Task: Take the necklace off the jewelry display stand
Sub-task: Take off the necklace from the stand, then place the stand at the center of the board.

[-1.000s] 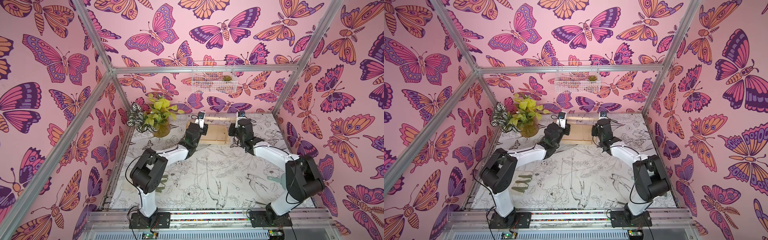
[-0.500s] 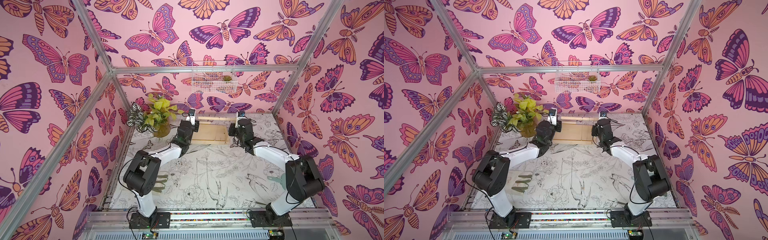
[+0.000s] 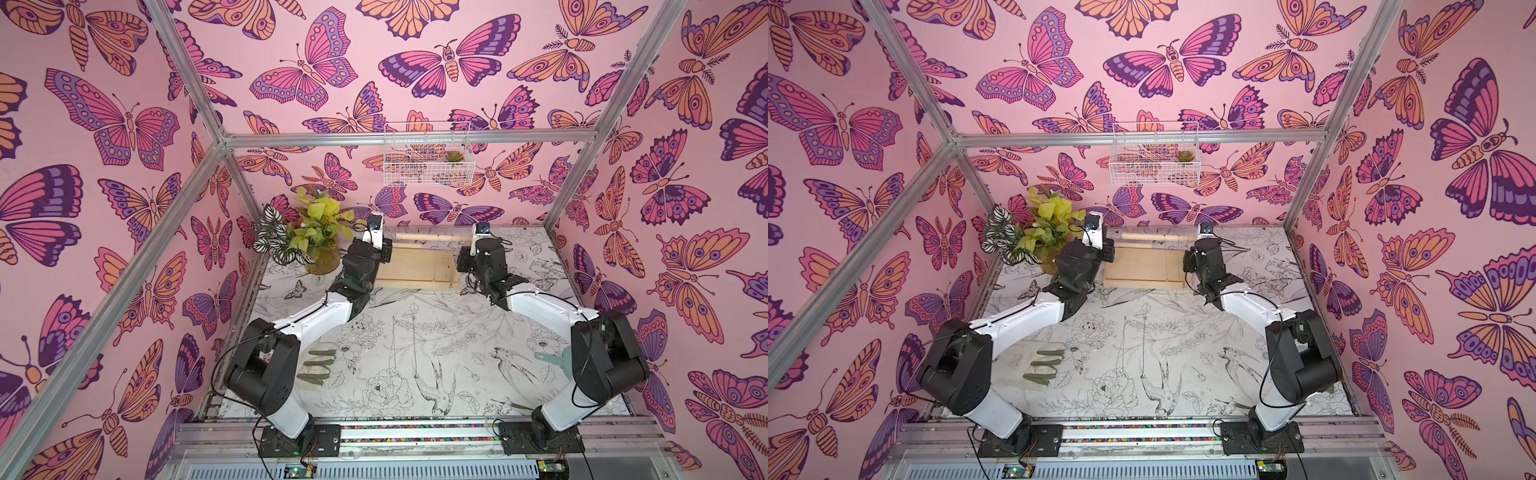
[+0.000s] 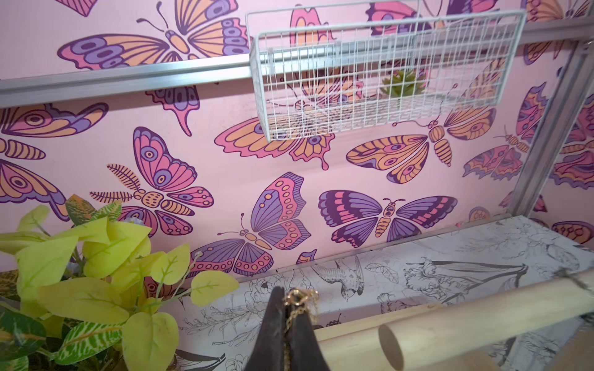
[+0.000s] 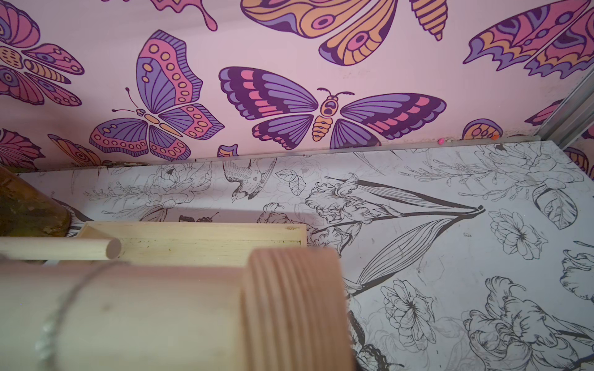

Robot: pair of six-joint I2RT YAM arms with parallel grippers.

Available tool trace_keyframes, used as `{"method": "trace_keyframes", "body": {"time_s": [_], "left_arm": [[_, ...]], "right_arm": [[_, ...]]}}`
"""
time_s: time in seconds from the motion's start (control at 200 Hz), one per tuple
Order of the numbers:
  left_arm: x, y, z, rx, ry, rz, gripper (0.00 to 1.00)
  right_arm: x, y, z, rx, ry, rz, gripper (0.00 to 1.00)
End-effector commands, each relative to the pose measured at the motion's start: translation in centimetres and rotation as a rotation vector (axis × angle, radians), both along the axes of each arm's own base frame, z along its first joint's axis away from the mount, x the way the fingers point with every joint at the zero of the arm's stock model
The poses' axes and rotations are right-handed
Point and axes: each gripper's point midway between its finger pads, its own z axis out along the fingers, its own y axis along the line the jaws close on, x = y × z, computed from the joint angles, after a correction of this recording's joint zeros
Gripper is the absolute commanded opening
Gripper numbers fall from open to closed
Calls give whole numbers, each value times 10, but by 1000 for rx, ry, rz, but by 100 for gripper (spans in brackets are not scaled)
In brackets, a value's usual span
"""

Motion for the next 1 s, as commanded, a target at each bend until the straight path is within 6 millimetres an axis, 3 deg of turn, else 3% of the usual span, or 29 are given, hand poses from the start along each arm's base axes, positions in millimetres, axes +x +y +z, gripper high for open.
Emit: {"method": "trace_keyframes", "body": {"time_s": [0.0, 0.295, 0.305, 0.33, 0.591, 0.741, 0.996], "left_arm": [[-19, -2, 4, -26, 48, -78, 0], [-84, -19, 10, -150, 172, -337, 0], [-90, -17, 20, -163, 152, -347, 0], [-98, -18, 24, -176, 151, -372, 0], [-147, -33, 25, -248, 210, -551, 0], [-162, -36, 19, -246, 229, -579, 0], [-162, -33, 10, -234, 242, -557, 0]], "right_arm": [[-20, -1, -66, -29, 220, 21, 16], [-11, 8, -62, -35, 248, 49, 16], [-11, 8, -62, -36, 249, 54, 16], [-11, 10, -61, -36, 249, 59, 16], [-12, 15, -55, -29, 246, 89, 17], [-14, 16, -57, -24, 253, 101, 21], [-19, 24, -59, -14, 263, 136, 32]]}}
